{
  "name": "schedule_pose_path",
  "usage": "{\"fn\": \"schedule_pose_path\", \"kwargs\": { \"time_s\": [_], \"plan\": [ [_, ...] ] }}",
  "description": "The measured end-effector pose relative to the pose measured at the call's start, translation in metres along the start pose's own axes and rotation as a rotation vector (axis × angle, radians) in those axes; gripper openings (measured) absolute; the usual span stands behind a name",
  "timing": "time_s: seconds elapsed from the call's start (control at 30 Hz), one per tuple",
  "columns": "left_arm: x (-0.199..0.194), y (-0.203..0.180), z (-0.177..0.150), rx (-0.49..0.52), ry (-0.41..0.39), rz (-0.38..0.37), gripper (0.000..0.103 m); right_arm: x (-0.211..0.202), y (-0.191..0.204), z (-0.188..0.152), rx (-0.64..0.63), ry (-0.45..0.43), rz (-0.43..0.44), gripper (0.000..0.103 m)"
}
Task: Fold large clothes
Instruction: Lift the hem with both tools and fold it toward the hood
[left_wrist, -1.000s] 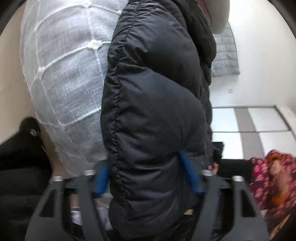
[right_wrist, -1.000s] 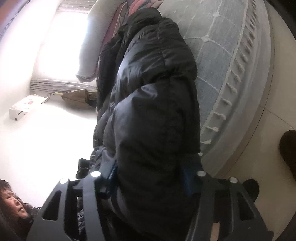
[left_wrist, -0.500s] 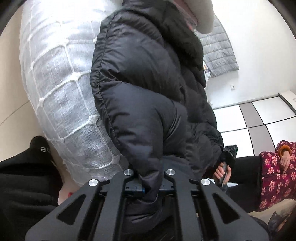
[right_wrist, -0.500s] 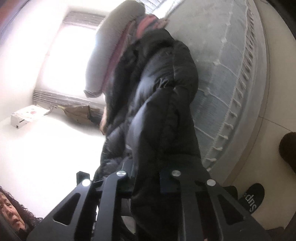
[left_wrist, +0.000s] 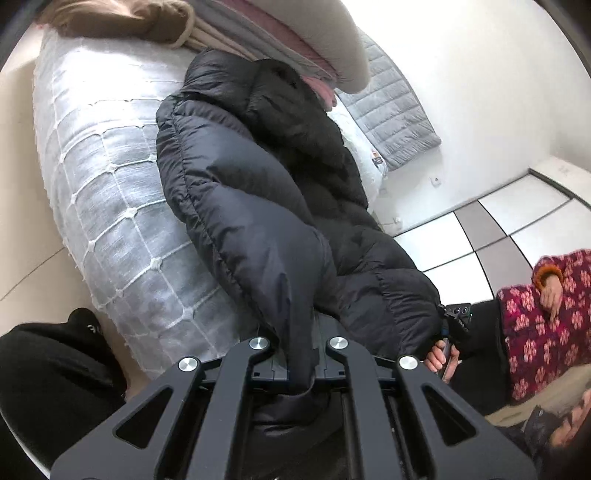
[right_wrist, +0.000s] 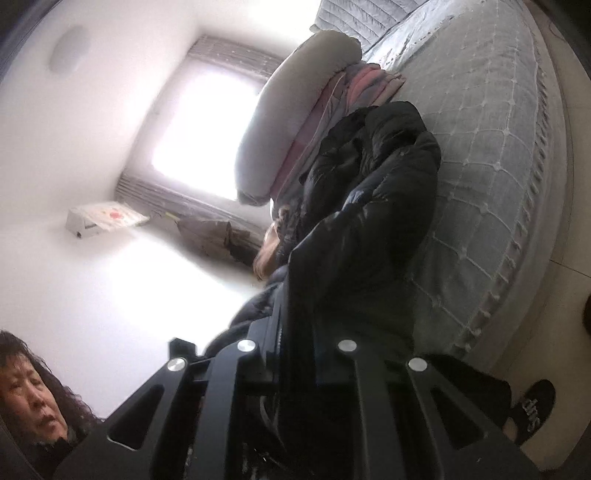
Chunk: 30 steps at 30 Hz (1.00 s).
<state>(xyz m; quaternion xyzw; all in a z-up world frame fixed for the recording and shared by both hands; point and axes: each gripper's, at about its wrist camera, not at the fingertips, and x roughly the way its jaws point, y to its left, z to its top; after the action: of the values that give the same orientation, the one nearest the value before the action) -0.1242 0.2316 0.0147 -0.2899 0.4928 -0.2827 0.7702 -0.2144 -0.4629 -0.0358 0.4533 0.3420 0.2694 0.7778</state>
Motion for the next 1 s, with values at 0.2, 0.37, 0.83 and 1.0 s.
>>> {"fn": "schedule_pose_path", "kwargs": {
  "time_s": [0.2, 0.37, 0.83, 1.0],
  "plan": [
    [0.009, 0.038, -0.03, -0.077, 0.076, 0.03, 0.004, 0.025, -0.049, -0.028, 0.101, 0.193, -0.088, 0.02],
    [0.018, 0.074, -0.038, -0.155, 0.103, 0.006, 0.004, 0.027, -0.062, -0.018, 0.184, 0.208, -0.13, 0.091],
    [0.026, 0.076, -0.04, -0.171, 0.141, 0.012, 0.007, 0.037, -0.03, -0.034, 0.08, 0.225, -0.255, 0.011],
    [0.023, 0.063, -0.039, -0.144, 0.136, 0.02, 0.007, 0.044, 0.006, -0.038, 0.053, 0.199, -0.227, 0.006]
  ]
}}
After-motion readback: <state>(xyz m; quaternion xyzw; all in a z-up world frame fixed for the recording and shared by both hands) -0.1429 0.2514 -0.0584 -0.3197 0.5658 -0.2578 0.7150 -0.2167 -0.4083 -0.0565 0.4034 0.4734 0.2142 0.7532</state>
